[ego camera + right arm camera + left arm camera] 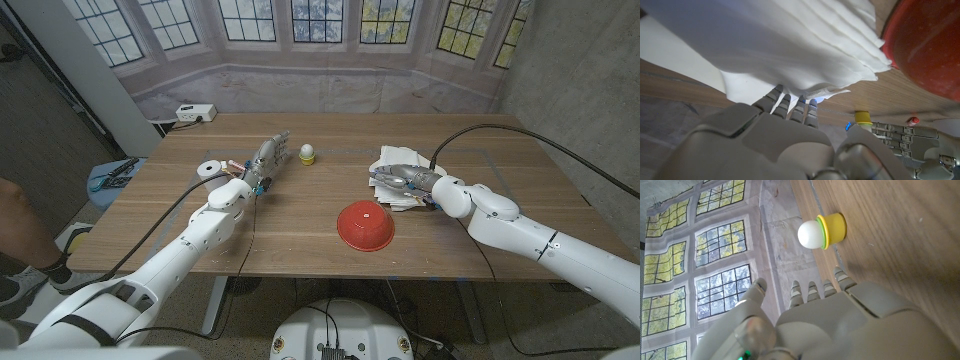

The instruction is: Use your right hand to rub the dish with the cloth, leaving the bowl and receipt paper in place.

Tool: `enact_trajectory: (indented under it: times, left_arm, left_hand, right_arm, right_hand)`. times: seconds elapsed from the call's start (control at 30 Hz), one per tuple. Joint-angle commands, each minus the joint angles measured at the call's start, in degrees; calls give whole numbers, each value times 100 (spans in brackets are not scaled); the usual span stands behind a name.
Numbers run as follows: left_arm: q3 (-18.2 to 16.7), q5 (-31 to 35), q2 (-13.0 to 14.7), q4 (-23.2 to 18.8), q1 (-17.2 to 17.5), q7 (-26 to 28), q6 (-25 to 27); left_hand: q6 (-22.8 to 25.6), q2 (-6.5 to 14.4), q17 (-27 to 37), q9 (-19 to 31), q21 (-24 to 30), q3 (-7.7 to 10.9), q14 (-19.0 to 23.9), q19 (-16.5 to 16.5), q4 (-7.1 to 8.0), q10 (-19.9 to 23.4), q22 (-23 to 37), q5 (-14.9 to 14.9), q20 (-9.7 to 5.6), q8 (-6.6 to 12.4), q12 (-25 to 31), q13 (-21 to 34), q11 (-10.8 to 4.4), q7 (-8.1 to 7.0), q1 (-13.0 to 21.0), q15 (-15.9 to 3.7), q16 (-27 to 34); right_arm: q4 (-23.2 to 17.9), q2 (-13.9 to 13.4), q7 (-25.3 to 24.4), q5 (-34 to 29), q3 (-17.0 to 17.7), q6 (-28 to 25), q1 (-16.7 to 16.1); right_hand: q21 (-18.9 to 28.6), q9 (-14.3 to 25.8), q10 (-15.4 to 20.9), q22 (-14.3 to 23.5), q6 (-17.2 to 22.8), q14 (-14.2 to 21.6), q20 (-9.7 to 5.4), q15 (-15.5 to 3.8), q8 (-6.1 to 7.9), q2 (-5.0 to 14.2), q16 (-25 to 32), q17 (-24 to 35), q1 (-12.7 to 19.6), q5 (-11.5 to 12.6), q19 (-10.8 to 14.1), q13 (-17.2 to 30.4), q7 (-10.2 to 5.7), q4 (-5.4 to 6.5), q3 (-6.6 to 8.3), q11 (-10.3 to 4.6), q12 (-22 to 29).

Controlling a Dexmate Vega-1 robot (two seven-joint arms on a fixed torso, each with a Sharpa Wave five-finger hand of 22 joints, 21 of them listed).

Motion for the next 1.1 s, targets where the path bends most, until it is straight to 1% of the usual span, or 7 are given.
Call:
enact_trajectory:
  times: [0.03,0.4,1.1]
  left_arm:
    - [14,6,-13,16,-19,-5,8]
    - [45,29,-32,10,-51,-15,28]
    - [81,61,-34,-96,-22,46,89]
  left_hand:
    - [1,20,7,27,14,29,30,-29,4,24,16,12,-1,11,21,26,13,-5,11,8,35]
    - [1,17,9,27,16,32,35,-27,8,28,16,12,-3,11,20,26,2,2,5,12,36]
    - [1,12,9,27,19,40,63,-23,13,38,16,12,-4,10,21,26,27,-1,-3,29,41]
  right_arm:
    - [3,-31,-47,90,38,7,-34]
    - [-11,-130,-74,196,111,-45,-103]
    - [12,-288,-108,319,178,-194,-192]
  right_hand:
    - [25,12,33,-1,0,30,-219,-137,14,294,22,16,-25,38,76,14,-15,11,43,4,41]
    - [24,12,31,-1,2,34,-226,-137,14,292,19,16,-26,41,85,15,-11,11,51,1,38]
    - [21,13,24,-1,-7,42,-216,-133,9,288,16,17,-29,44,100,16,-2,11,64,15,34]
